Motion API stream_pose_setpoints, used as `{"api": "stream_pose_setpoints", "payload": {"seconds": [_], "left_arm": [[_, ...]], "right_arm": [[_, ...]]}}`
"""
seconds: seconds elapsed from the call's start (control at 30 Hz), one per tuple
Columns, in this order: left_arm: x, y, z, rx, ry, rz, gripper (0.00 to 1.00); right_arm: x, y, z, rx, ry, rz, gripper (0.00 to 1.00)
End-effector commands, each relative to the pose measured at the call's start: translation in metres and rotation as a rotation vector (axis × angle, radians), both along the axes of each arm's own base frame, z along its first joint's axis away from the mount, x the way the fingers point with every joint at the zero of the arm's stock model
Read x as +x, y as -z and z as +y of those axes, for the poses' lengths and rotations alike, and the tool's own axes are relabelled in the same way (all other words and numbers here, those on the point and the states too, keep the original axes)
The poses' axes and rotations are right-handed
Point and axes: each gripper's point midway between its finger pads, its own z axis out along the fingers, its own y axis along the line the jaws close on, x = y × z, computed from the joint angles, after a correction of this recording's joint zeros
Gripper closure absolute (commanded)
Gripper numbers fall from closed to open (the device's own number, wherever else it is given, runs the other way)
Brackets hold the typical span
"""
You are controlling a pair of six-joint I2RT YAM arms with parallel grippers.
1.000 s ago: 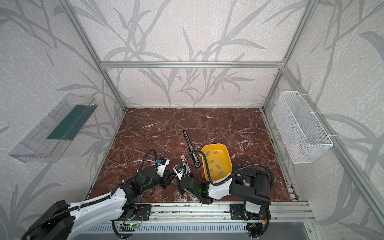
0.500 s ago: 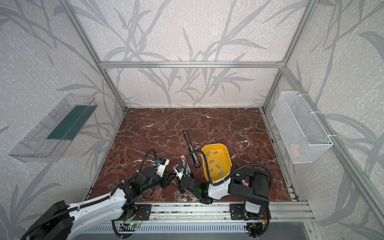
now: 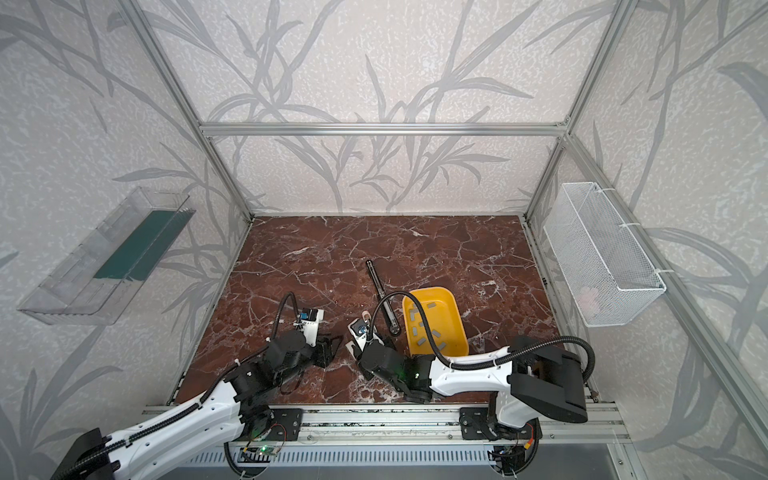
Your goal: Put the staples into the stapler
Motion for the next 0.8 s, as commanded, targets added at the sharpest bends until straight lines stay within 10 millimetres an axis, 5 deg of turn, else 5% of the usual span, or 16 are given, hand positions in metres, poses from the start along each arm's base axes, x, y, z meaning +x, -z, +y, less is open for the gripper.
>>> {"api": "stream_pose_setpoints", "payload": {"seconds": [0.0, 0.27, 0.4, 0.77], "left_arm": [[0.006, -0.015, 0.006, -0.010, -0.062, -0.014, 0.48], [0.019, -0.039, -0.003, 0.013, -0.065, -0.019, 0.42], [0.025, -0.043, -0.008, 0.013, -0.075, 0.000, 0.41], [0.032, -0.045, -0.007, -0.042, -0.110, 0.048, 0.32]], "right_arm": [[0.002, 0.020, -0.023, -0.076, 0.054, 0.026, 0.58], [0.002, 0.068, -0.042, -0.137, 0.111, 0.108, 0.56], [0.005, 0.080, -0.047, -0.145, 0.126, 0.115, 0.47], [0.018, 0.108, -0.048, -0.173, 0.145, 0.153, 0.47]]}}
